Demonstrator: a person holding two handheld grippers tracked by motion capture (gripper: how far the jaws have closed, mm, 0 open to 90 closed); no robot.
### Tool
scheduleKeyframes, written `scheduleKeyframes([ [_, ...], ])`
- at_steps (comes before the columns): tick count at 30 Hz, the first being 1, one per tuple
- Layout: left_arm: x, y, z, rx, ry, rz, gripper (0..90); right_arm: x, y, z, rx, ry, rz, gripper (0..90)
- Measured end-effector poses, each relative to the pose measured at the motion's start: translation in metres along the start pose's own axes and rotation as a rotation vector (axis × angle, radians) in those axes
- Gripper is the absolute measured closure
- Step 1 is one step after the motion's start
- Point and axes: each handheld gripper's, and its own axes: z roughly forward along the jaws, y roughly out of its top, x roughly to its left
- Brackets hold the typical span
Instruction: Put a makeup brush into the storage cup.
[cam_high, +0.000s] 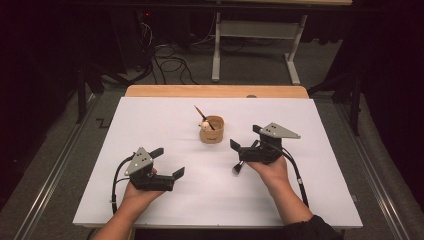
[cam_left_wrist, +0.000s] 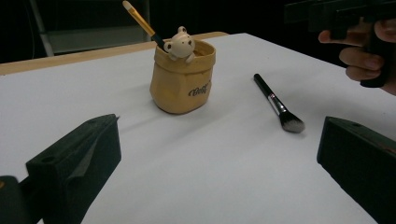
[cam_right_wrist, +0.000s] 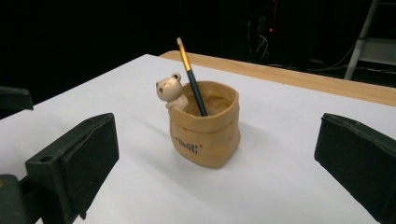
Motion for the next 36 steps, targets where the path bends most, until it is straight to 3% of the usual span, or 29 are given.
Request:
scheduleKeyframes([
  [17,0.001,0.001,-0.001,-0.006,0.007,-0.003,0.5,-0.001,-0.025,-0.05,-0.015,-0.043,-0.048,0.2],
  [27,0.002,0.001,-0.003,-0.008,0.008,-0.005,0.5,-0.002,-0.036,-0.067,-0.006,-0.052,-0.038,0.2],
  [36,0.002,0.002,-0.003,-0.009,0.006,-0.002,0.5,-0.006,-0.048,-0.09,0.0,-0.089,-0.042,0.2],
])
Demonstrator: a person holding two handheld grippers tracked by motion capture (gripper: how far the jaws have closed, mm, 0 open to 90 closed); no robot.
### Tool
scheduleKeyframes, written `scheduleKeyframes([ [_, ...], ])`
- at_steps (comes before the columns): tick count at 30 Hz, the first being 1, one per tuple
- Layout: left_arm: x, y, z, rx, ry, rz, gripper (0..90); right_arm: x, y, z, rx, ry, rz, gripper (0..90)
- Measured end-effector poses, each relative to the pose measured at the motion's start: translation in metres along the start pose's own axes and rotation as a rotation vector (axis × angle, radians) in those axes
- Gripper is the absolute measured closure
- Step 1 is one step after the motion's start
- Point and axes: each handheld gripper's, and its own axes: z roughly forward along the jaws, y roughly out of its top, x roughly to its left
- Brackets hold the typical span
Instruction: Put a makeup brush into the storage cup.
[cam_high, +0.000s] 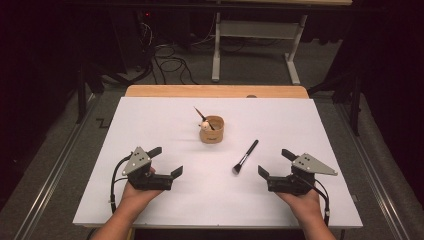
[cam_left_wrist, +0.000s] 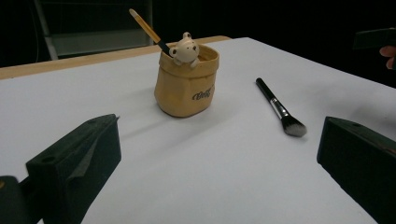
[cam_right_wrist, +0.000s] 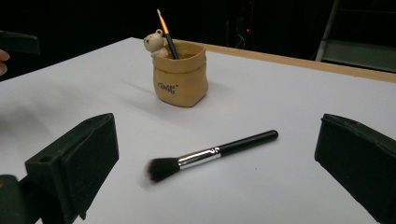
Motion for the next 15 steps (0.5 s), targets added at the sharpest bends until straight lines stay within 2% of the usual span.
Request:
scheduleKeyframes([
  [8,0.0016,0.0,0.0,0.002,0.005,-0.007,0.5,-0.0017,-0.0022,-0.0002,0.007,-0.014,0.003,0.3],
  [15,0.0018,0.0006,-0.0002,0.004,0.003,-0.001,0.5,-0.0053,-0.0054,0.0032,0.04,-0.023,0.024,0.3],
])
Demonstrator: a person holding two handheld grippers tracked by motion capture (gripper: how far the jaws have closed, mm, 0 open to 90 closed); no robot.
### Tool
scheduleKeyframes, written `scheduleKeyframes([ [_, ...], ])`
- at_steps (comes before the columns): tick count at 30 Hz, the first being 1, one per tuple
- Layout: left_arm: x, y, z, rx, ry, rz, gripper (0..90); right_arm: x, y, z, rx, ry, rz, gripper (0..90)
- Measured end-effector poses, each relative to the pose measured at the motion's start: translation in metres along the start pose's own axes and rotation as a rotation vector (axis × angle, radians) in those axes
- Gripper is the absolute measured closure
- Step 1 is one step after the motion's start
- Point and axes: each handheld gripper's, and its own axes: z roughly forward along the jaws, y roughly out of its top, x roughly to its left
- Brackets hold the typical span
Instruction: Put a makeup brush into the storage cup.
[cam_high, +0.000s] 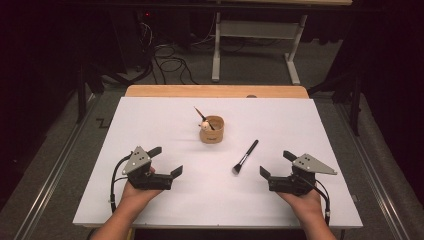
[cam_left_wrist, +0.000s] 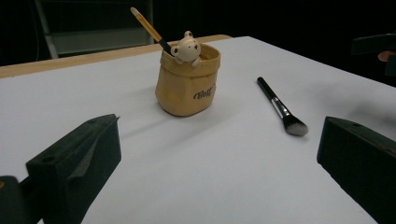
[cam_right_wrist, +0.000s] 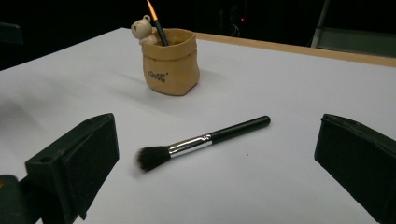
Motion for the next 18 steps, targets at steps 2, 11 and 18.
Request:
scheduleKeyframes([
  [2,0.001,0.0,0.0,0.002,0.0,0.0,0.5,-0.001,-0.001,0.001,0.009,0.003,0.008,0.3],
  [11,0.003,0.001,-0.003,0.003,0.005,-0.001,0.5,-0.006,-0.006,0.007,0.098,-0.031,0.013,0.9],
  [18,0.003,0.001,-0.003,0.01,0.008,0.002,0.5,-0.01,-0.009,0.011,0.18,-0.061,0.021,0.9],
])
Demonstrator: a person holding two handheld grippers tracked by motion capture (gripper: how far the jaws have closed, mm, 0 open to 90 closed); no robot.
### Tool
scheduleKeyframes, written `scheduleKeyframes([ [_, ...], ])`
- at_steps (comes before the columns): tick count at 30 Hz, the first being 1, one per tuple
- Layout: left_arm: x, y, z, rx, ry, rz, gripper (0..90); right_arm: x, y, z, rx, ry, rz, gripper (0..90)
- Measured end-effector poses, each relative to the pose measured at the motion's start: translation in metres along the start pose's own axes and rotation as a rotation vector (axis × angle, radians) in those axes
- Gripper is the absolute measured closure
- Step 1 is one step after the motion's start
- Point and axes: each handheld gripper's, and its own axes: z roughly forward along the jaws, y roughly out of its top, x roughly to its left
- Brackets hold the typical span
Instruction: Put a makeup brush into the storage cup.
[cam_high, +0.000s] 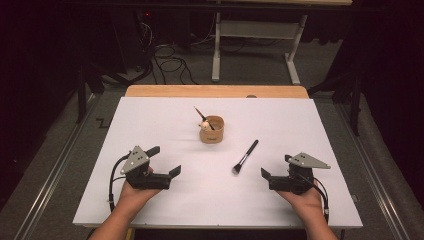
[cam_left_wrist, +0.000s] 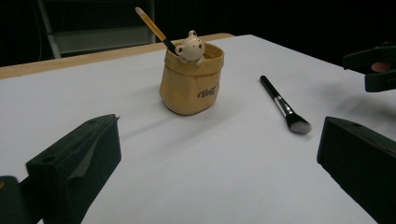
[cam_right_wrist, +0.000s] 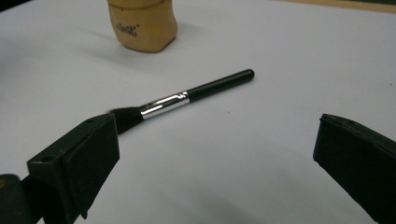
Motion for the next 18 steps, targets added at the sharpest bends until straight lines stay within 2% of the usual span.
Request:
scheduleKeyframes([
  [2,0.0,-0.001,0.0,0.007,0.007,0.009,0.5,0.0,-0.001,0.001,0.025,0.0,0.005,1.2],
  [3,0.001,-0.001,-0.001,0.016,0.008,0.01,0.5,-0.001,-0.001,0.002,0.037,-0.006,-0.007,1.8],
  [5,0.003,-0.001,-0.002,0.021,0.003,-0.01,0.5,-0.001,-0.001,0.001,0.043,-0.015,-0.004,2.4],
  [8,0.007,0.0,-0.007,0.028,0.012,-0.015,0.5,-0.003,-0.001,0.001,0.046,-0.02,0.007,2.4],
  [12,0.01,-0.002,-0.013,0.054,0.039,0.024,0.4,-0.007,0.0,0.0,0.066,-0.021,0.035,2.3],
  [15,0.014,-0.007,-0.016,0.049,0.043,0.011,0.3,-0.011,0.002,-0.001,0.097,-0.04,0.019,1.5],
  [18,0.019,-0.01,-0.018,0.041,0.046,-0.003,0.3,-0.017,0.003,-0.003,0.139,-0.055,0.029,0.3],
])
